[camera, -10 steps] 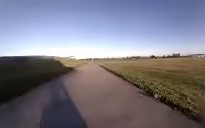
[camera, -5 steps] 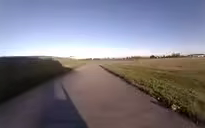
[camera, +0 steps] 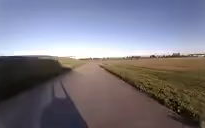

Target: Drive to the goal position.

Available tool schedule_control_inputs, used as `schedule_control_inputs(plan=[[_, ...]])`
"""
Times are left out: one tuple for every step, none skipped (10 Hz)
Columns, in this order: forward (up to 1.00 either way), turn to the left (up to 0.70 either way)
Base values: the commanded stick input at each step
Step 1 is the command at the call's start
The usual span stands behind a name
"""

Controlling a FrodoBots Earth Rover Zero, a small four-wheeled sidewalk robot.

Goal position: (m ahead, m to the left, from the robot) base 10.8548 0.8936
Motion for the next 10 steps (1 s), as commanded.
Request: schedule_control_inputs(plan=[[0.85, 0.1], [0.85, 0.1], [0.85, 0.1], [0.85, 0.12], [0.85, 0.12], [0.85, 0.12], [0.85, 0.12], [0.85, 0.13], [0.85, 0.13], [0.85, 0.13]])
